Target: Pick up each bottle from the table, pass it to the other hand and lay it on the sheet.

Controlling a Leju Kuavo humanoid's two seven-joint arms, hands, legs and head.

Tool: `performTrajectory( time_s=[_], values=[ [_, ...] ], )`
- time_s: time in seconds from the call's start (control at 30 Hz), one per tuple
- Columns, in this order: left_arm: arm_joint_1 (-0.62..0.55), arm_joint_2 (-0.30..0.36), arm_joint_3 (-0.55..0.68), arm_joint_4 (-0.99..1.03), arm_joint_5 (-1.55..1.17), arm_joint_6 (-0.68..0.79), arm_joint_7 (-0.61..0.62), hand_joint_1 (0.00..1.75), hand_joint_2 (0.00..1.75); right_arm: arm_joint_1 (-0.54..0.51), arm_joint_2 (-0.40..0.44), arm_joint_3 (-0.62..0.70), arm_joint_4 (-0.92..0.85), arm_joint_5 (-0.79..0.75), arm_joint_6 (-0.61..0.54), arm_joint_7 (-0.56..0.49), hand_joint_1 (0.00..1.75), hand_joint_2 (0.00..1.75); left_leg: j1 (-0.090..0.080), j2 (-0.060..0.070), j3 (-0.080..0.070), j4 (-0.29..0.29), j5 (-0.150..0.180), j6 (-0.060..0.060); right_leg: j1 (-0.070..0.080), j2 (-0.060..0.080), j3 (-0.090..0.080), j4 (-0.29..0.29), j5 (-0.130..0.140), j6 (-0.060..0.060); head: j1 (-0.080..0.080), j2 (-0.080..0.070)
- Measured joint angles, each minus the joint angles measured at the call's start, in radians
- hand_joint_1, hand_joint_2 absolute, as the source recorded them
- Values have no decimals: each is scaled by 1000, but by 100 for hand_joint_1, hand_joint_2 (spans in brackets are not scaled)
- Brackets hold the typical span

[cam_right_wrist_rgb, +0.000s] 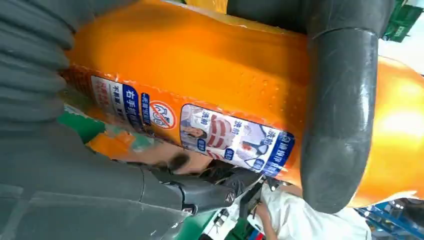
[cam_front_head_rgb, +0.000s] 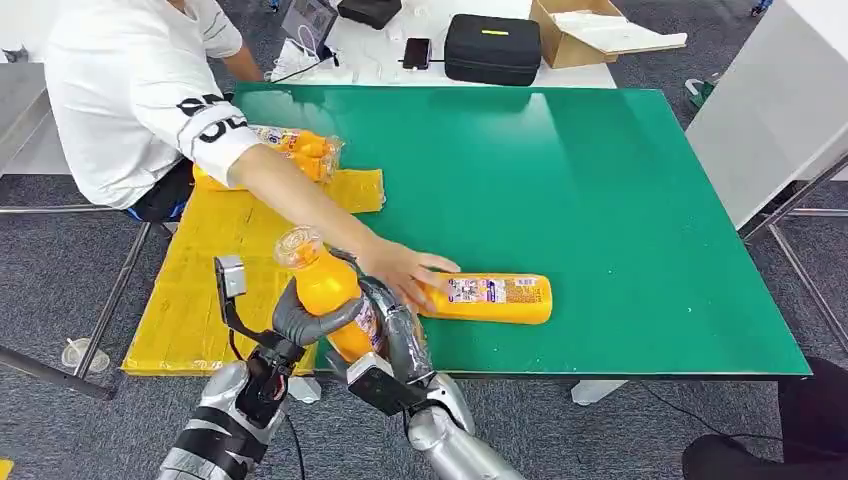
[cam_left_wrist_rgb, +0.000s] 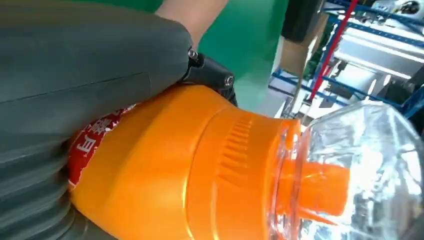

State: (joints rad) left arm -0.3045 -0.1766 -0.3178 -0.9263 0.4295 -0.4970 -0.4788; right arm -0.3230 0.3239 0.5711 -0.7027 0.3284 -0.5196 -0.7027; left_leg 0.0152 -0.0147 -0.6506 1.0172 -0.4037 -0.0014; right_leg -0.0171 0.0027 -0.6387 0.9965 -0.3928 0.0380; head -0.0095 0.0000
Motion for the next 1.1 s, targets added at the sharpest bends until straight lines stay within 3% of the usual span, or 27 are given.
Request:
performTrajectory(
  time_s=[0.33, 0.53, 0.67, 0.9, 1.1],
  values=[
    [4, -17, 56, -120, -79, 137, -38, 175, 175, 16, -3, -18, -126, -8, 29, 1, 0, 0, 0, 0, 0, 0, 0, 0, 0, 0, 0, 0, 0, 0, 0, 0],
    [-33, -12, 162, -193, -268, 401, -143, 175, 175, 61, -13, -29, -240, -47, 27, 2, 0, 0, 1, 2, 0, 0, 1, 0, 1, 1, -1, 0, 0, 0, 0, 0],
    [-50, -10, 219, -207, -338, 489, -171, 175, 175, 89, -21, -31, -343, -70, 11, 2, 0, 0, 1, 4, 0, 0, 0, 0, 1, 2, -1, 0, 0, 0, 0, 0],
    [-69, -6, 264, -207, -459, 634, -219, 175, 175, 120, -31, -30, -460, -94, -15, 2, 0, 0, 1, 4, 0, 0, 0, 0, 0, 2, -1, 0, 0, 0, 0, 0],
    [-77, 6, 274, -210, -637, 842, -220, 175, 175, 140, -41, -13, -526, -111, -22, 2, 0, 0, 1, 4, 0, 0, 0, 0, 1, 2, -1, 0, 0, 0, 0, 0]
  ],
)
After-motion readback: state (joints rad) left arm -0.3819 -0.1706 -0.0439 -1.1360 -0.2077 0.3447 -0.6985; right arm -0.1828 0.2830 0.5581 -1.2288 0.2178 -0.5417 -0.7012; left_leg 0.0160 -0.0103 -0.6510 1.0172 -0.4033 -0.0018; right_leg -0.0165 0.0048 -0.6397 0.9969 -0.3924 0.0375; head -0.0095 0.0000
